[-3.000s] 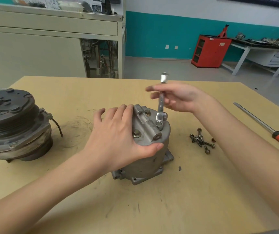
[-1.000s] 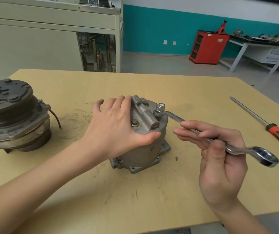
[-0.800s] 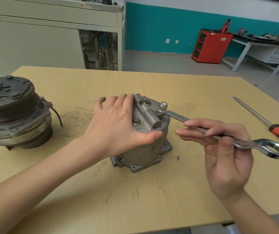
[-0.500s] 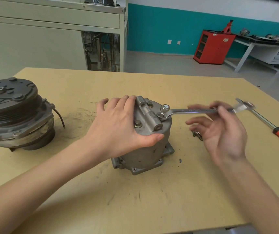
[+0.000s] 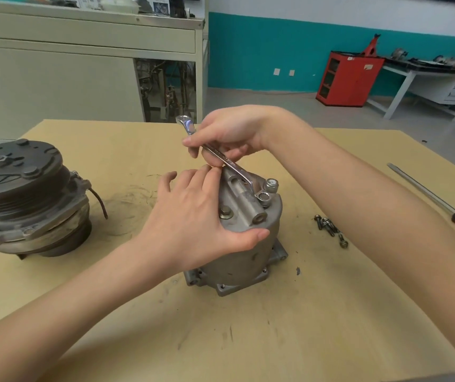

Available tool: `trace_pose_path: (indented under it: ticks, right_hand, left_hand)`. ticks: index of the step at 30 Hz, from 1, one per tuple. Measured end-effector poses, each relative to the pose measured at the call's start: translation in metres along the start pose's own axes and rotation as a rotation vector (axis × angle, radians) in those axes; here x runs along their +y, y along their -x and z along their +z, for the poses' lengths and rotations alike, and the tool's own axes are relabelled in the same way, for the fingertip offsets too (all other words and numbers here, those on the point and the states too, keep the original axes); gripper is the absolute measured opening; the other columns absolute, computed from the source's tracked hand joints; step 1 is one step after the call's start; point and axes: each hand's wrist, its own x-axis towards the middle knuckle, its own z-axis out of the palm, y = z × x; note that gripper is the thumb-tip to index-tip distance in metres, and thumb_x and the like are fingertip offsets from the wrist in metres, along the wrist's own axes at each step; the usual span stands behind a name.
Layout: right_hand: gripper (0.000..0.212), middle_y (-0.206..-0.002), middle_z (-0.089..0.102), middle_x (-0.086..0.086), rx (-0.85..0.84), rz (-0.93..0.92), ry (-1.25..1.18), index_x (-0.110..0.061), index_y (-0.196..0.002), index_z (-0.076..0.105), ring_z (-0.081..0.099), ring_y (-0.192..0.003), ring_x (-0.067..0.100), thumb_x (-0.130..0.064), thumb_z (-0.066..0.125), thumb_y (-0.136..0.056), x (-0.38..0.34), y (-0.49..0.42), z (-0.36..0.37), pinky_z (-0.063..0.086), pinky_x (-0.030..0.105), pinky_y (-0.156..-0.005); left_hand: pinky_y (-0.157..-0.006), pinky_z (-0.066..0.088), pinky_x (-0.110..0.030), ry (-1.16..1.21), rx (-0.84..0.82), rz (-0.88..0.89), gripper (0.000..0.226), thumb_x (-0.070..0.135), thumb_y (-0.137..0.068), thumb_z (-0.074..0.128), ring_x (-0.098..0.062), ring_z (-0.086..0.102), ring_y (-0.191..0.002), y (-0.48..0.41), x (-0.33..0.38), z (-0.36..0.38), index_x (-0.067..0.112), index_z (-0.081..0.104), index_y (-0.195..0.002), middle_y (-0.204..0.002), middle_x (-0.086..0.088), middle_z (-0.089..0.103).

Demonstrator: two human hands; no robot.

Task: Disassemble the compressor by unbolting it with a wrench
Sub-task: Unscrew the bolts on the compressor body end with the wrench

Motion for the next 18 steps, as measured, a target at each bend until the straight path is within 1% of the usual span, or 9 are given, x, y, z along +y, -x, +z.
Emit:
trace_pose_path:
  ticks: [2, 4, 6, 8, 10, 12, 14, 16, 18]
  right_hand:
    - [0.029, -0.044, 0.049, 0.0, -0.045, -0.024, -0.137, -0.008, -0.083, 0.051, 0.029, -0.026, 0.004, -0.027, 0.04, -0.102, 0.0, 0.001, 0.001, 0.015, 0.014, -0.028]
    - [0.031, -0.041, 0.044, -0.003, -0.071, -0.086, -0.4, -0.009, -0.081, 0.048, 0.026, -0.025, 0.003, -0.025, 0.034, -0.104, 0.0, 0.005, -0.005, 0.014, 0.014, -0.029]
    - [0.033, -0.039, 0.044, -0.005, 0.009, -0.138, -0.588, -0.01, -0.077, 0.046, 0.027, -0.025, 0.002, -0.024, 0.031, -0.104, -0.004, 0.01, -0.011, 0.015, 0.013, -0.027]
    - [0.032, -0.044, 0.05, -0.004, 0.153, -0.173, -0.699, -0.011, -0.076, 0.046, 0.032, -0.028, 0.002, -0.024, 0.035, -0.103, -0.007, 0.022, -0.015, 0.019, 0.012, -0.028]
    - [0.028, -0.053, 0.058, 0.0, 0.319, -0.237, -0.797, -0.012, -0.075, 0.046, 0.04, -0.034, 0.005, -0.021, 0.04, -0.102, -0.003, 0.043, -0.013, 0.028, 0.012, -0.032]
    - [0.022, -0.062, 0.064, 0.006, 0.478, -0.325, -0.888, -0.011, -0.078, 0.047, 0.051, -0.043, 0.011, -0.015, 0.042, -0.099, 0.008, 0.071, -0.003, 0.04, 0.015, -0.04]
    - [0.016, -0.072, 0.069, 0.01, 0.634, -0.438, -0.947, -0.007, -0.086, 0.051, 0.063, -0.057, 0.017, -0.01, 0.042, -0.099, 0.027, 0.103, 0.017, 0.05, 0.02, -0.053]
    - [0.017, -0.081, 0.071, 0.011, 0.847, -0.533, -0.893, -0.006, -0.094, 0.056, 0.069, -0.071, 0.022, -0.01, 0.04, -0.1, 0.047, 0.13, 0.046, 0.055, 0.024, -0.065]
    - [0.018, -0.088, 0.071, 0.009, 1.074, -0.615, -0.751, -0.011, -0.094, 0.058, 0.071, -0.078, 0.025, -0.014, 0.041, -0.099, 0.062, 0.147, 0.079, 0.056, 0.027, -0.071]
  left_hand:
    - [-0.109, 0.024, -0.042, -0.002, -0.001, 0.0, 0.112, 0.093, -0.057, 0.016, -0.018, 0.044, -0.124, 0.0, 0.0, 0.0, 0.018, 0.042, -0.135, -0.128, 0.005, 0.054]
    - [-0.108, 0.024, -0.042, -0.008, -0.002, 0.001, 0.114, 0.094, -0.057, 0.015, -0.018, 0.044, -0.125, 0.0, 0.0, 0.0, 0.016, 0.041, -0.137, -0.133, 0.004, 0.052]
    - [-0.109, 0.023, -0.042, -0.011, -0.006, -0.002, 0.118, 0.094, -0.056, 0.014, -0.019, 0.043, -0.127, 0.001, 0.0, 0.0, 0.015, 0.039, -0.14, -0.137, 0.003, 0.05]
    - [-0.11, 0.023, -0.042, -0.006, -0.01, -0.003, 0.119, 0.094, -0.056, 0.014, -0.018, 0.043, -0.128, 0.001, -0.001, -0.001, 0.014, 0.039, -0.141, -0.138, 0.003, 0.05]
    - [-0.109, 0.023, -0.041, -0.008, -0.009, -0.006, 0.117, 0.093, -0.056, 0.013, -0.018, 0.043, -0.126, 0.002, 0.0, -0.002, 0.015, 0.04, -0.138, -0.133, 0.004, 0.052]
    - [-0.11, 0.023, -0.041, -0.006, -0.008, -0.006, 0.116, 0.093, -0.056, 0.014, -0.018, 0.043, -0.125, 0.002, 0.0, -0.001, 0.015, 0.04, -0.138, -0.131, 0.004, 0.052]
    - [-0.11, 0.024, -0.042, -0.001, -0.008, -0.002, 0.115, 0.093, -0.056, 0.014, -0.018, 0.044, -0.124, 0.002, 0.0, -0.001, 0.015, 0.04, -0.137, -0.131, 0.004, 0.052]
    - [-0.111, 0.024, -0.042, -0.007, -0.012, 0.001, 0.117, 0.093, -0.055, 0.012, -0.018, 0.043, -0.126, 0.002, -0.001, 0.0, 0.016, 0.037, -0.14, -0.135, 0.004, 0.05]
    - [-0.112, 0.023, -0.043, -0.012, -0.014, -0.002, 0.12, 0.094, -0.055, 0.01, -0.018, 0.041, -0.129, 0.001, 0.0, 0.0, 0.015, 0.035, -0.143, -0.139, 0.004, 0.048]
